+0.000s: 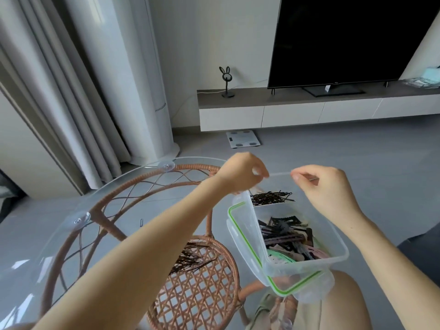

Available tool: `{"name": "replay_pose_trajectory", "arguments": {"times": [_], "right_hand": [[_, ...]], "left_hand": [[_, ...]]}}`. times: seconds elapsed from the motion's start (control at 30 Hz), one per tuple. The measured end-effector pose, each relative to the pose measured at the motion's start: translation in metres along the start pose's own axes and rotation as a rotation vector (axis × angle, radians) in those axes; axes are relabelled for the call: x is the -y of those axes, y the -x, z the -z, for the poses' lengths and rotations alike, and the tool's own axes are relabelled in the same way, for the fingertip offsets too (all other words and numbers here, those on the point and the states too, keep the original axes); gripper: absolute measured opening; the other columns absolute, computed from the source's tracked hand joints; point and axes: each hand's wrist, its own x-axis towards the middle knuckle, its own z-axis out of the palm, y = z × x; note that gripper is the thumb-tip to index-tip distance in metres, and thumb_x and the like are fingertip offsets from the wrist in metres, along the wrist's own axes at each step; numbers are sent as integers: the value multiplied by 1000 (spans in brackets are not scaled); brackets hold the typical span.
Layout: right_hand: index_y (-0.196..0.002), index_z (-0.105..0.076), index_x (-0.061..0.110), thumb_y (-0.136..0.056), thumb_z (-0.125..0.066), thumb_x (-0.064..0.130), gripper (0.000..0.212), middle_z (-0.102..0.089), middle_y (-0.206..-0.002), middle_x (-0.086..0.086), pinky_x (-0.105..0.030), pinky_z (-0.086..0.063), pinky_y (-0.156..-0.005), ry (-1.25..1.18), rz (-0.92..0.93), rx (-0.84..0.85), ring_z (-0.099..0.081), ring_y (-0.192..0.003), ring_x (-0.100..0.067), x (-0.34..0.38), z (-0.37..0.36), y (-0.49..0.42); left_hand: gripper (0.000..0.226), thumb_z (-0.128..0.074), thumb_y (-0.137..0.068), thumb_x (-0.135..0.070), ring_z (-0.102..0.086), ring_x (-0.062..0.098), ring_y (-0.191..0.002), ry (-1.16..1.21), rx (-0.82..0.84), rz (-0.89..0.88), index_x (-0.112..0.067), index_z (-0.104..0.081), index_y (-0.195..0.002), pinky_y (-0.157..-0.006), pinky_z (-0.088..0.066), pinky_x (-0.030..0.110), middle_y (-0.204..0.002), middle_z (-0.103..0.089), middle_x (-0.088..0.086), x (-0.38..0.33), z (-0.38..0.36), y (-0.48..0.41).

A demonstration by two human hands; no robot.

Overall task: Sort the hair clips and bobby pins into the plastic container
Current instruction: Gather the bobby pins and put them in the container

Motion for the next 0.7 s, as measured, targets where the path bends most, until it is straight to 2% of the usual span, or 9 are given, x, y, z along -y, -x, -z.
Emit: {"name": "replay_pose_trajectory", "arguments": {"times": [0.1, 0.2, 0.27, 0.37, 0.43, 0.5, 0.57, 0.63, 0.7], "right_hand": [[-94, -71, 11, -87, -56, 12, 16, -69, -86, 7, 2, -39, -69, -159, 51, 14, -63, -77, -4, 37, -8, 24], [-104, -66, 15, -90, -50, 19, 21, -67, -99, 11, -2, -41, -79, -295, 120, 188, -61, -92, 4, 72, -35, 62], [-111, -62, 16, -92, -46, 22, 25, -61, -109, 13, 0, -34, -86, -294, 149, 277, -53, -102, 7, 84, -60, 87], [-123, -52, 15, -94, -43, 22, 31, -53, -124, 8, 3, -23, -92, -297, 74, 313, -43, -114, 4, 94, -103, 118], [-127, -45, 12, -94, -41, 21, 35, -49, -130, 1, -3, -26, -95, -287, -21, 281, -42, -117, -3, 97, -129, 130], [-129, -42, 8, -95, -41, 20, 36, -47, -131, -7, -22, -34, -102, -225, -86, 208, -44, -119, -15, 103, -152, 133], [-130, -41, 6, -95, -39, 20, 37, -46, -134, -11, -38, -20, -114, -166, -109, 150, -39, -126, -23, 111, -174, 127], [-132, -37, 7, -96, -34, 22, 39, -43, -139, -11, -38, -4, -116, -168, -138, 151, -32, -133, -23, 121, -191, 114], [-133, -35, 8, -97, -31, 23, 39, -43, -140, -10, -37, -3, -116, -160, -157, 169, -32, -133, -22, 128, -205, 100]], "left_hand": [[18, -57, -86, -15, -67, 11, -85, 82, -193, 47, -16, -72, -95, -74, -46, 16, -99, -73, -1, 22, 22, 36], [20, -57, -88, -26, -65, 9, -93, 30, -313, 115, -19, -71, -100, -83, -49, 22, -106, -72, -3, 59, 32, 96], [25, -55, -88, -36, -62, 9, -103, -27, -383, 206, -23, -69, -105, -91, -47, 25, -114, -68, -6, 82, 30, 141], [54, -39, -82, -59, -56, 20, -116, -99, -389, 417, -25, -60, -119, -101, -44, 42, -132, -57, -2, 107, 10, 212], [68, -26, -79, -67, -38, 23, -133, -90, -379, 617, -27, -47, -131, -111, -32, 48, -145, -41, 3, 114, -16, 249], [74, -16, -80, -70, -14, 24, -144, -60, -375, 753, -30, -30, -140, -118, -10, 48, -154, -22, 8, 113, -45, 268], [77, -4, -80, -74, 2, 27, -145, -76, -383, 788, -32, -15, -144, -116, 9, 44, -156, -8, 11, 108, -64, 267], [75, -2, -82, -70, 5, 31, -144, -82, -428, 803, -31, -10, -145, -113, 13, 41, -156, -5, 14, 109, -67, 249], [65, -10, -89, -60, 5, 35, -144, -79, -449, 844, -28, -10, -146, -115, 11, 45, -156, -5, 17, 111, -67, 226]]}}
